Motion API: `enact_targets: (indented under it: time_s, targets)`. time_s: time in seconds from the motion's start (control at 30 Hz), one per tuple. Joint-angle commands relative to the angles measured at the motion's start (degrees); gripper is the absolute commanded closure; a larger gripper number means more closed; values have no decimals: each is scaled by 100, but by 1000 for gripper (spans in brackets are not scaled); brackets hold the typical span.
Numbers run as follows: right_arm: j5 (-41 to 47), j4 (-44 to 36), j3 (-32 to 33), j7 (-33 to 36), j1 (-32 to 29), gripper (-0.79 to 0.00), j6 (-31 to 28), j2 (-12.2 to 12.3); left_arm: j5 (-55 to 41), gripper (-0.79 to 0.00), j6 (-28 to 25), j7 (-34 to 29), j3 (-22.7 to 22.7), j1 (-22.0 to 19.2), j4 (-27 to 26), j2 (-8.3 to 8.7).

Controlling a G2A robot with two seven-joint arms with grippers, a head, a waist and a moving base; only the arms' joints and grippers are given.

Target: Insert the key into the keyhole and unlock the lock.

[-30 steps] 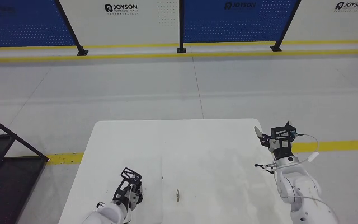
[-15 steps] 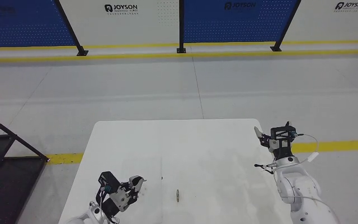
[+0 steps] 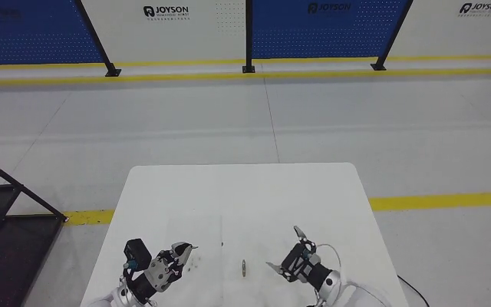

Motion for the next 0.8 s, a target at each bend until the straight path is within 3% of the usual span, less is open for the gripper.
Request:
enact_targets:
  time_s: [0.0, 0.23, 0.3, 0.57, 0.63, 0.67, 0.7, 0.77]
  targets:
    - [118, 166, -418, 116, 45, -785, -274, -26, 0, 0, 0, 0, 0, 0, 0, 0]
    - [639, 936, -1303, 644, 632, -785, -142, -192, 0, 0, 0, 0, 0, 0, 0, 0]
    - [612, 1106, -1475, 610, 752, -785, 440, -259, 0, 0, 0, 0, 0, 0, 0, 0]
    - [749, 1945, -2169, 683, 1328, -785, 1198, -483, 0, 0, 0, 0, 0, 0, 0, 0]
    - [724, 2070, -2277, 637, 1421, -733, 1336, -521, 0, 0, 0, 0, 0, 0, 0, 0]
    - [741, 2116, -2317, 601, 1454, -671, 1393, -537, 0, 0, 0, 0, 0, 0, 0, 0]
    - [767, 2163, -2344, 570, 1486, -391, 1446, -551, 0, 0, 0, 0, 0, 0, 0, 0]
    - [793, 2250, -2390, 539, 1553, -351, 1520, -574, 0, 0, 0, 0, 0, 0, 0, 0]
